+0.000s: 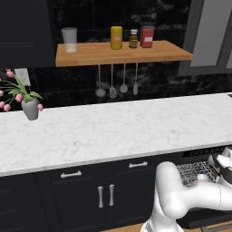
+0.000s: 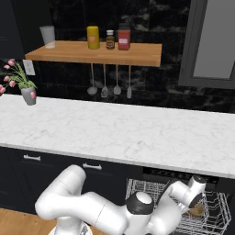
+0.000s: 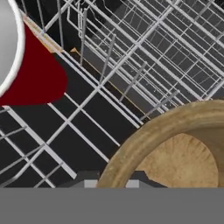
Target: Pick up the cup and bowl from the counter, place them in the dishwasher, and close the dishwasher door.
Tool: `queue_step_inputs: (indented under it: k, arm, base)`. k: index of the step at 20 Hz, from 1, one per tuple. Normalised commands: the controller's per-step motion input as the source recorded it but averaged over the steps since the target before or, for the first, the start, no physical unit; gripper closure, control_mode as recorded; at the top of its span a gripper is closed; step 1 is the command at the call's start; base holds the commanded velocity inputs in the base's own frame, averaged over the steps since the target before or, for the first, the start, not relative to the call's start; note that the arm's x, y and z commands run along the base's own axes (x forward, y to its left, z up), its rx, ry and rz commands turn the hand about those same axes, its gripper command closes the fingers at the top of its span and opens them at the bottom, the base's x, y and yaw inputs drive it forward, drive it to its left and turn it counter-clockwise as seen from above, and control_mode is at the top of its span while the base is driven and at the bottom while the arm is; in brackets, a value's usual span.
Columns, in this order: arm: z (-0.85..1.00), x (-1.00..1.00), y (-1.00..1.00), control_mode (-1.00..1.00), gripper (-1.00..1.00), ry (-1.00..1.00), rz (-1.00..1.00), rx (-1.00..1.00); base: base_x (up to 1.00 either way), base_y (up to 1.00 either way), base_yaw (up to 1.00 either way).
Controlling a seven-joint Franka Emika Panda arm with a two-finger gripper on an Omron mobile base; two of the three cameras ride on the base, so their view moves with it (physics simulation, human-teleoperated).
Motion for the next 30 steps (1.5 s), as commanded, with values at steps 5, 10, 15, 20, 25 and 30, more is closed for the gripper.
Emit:
queue_step_inputs:
  k: [5, 10, 15, 20, 25, 30]
  arm:
    - [-0.33, 0.30, 0.00, -1.00, 1.00, -0.10, 0.03, 0.01]
    - [-0.11, 0.00, 0.00, -1.00, -1.00, 0.00, 0.00, 0.00]
    - [0.00, 0.00, 0.00, -1.00, -1.00, 0.00, 0.00, 0.00]
    - [0.00, 0.00, 0.00, -1.00, -1.00, 0.00, 0.00, 0.00]
    - [0.14, -0.01, 0.00, -1.00, -1.00, -0.01, 0.00, 0.00]
    - [0.89, -0.25, -0.01, -1.00, -1.00, -0.20, -0.01, 0.01]
  base:
    - [0.00, 0.00, 0.00]
    - [0.00, 0.00, 0.00]
    - [0.00, 0.00, 0.00]
    - [0.00, 0.00, 0.00]
    - [0.00, 0.00, 0.00]
    - [0.00, 0.00, 0.00]
